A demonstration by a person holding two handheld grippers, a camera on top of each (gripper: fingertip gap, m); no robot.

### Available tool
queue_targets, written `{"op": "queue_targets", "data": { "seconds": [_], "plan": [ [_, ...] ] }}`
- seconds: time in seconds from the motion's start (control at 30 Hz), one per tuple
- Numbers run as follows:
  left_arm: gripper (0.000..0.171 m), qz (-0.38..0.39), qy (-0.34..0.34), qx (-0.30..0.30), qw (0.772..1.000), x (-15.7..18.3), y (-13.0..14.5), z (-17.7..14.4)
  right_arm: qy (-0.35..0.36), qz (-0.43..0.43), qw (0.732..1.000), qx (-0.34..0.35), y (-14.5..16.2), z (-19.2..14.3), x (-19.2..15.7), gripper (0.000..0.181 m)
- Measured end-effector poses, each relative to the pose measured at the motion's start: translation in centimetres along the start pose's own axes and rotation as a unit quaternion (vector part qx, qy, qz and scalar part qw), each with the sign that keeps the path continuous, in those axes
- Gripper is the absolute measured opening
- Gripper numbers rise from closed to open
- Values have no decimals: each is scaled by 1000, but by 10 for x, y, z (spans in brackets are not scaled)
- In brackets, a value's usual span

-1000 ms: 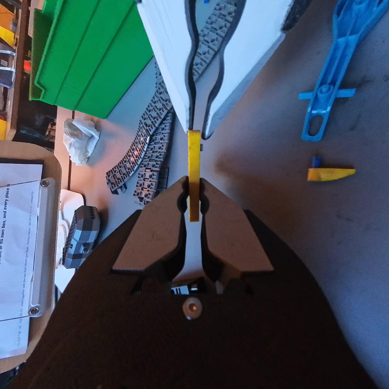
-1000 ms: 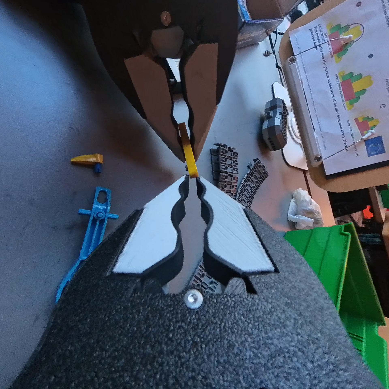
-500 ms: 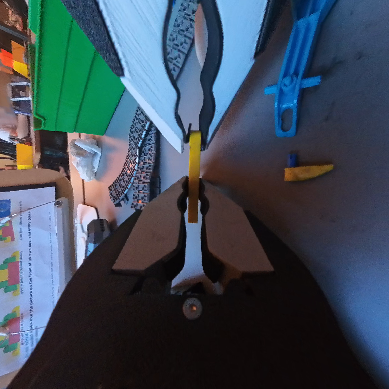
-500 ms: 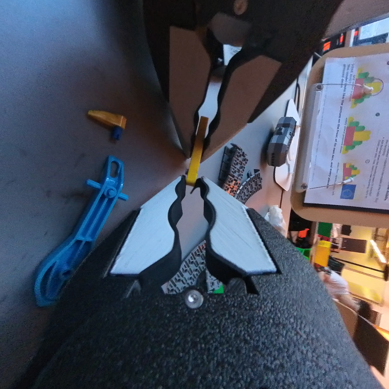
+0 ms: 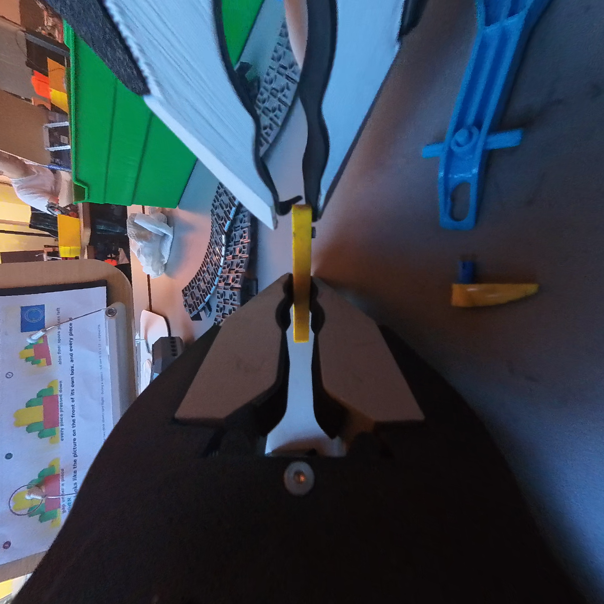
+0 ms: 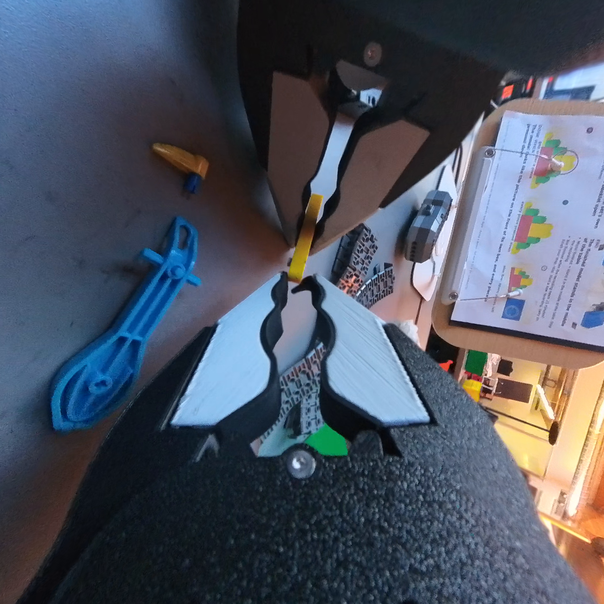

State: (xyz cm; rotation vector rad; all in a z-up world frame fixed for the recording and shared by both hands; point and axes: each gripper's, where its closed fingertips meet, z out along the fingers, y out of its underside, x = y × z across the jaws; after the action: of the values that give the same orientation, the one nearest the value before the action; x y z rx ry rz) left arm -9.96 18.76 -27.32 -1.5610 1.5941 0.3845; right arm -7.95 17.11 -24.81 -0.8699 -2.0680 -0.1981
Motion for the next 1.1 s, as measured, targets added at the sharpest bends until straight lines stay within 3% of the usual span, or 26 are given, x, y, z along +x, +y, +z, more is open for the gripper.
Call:
{"op": "queue_targets", "data": {
  "seconds": [0.13,0.23,0.3,0.43,0.7,1.1],
  "plan": [
    [6,-12,3,-2,1000,-1,1,0,2,21,1000,-3,6,-6,0,0],
    [6,-18,3,-3,1000,-1,1,1,-1,42,999,-9,11,-12,-2,1],
    [6,-21,3,-4,1000,-1,2,1,-18,71,997,-6,12,-18,-6,14],
    [6,-35,8,-1,999,-1,2,1,-27,103,994,1,9,-26,-11,9],
    [5,-18,-9,-12,1000,-1,-1,2,-12,182,983,-6,8,-5,-8,9],
    [6,5,-19,-28,999,-1,0,2,-1,82,997,9,-7,-7,-1,5]
  ]
}}
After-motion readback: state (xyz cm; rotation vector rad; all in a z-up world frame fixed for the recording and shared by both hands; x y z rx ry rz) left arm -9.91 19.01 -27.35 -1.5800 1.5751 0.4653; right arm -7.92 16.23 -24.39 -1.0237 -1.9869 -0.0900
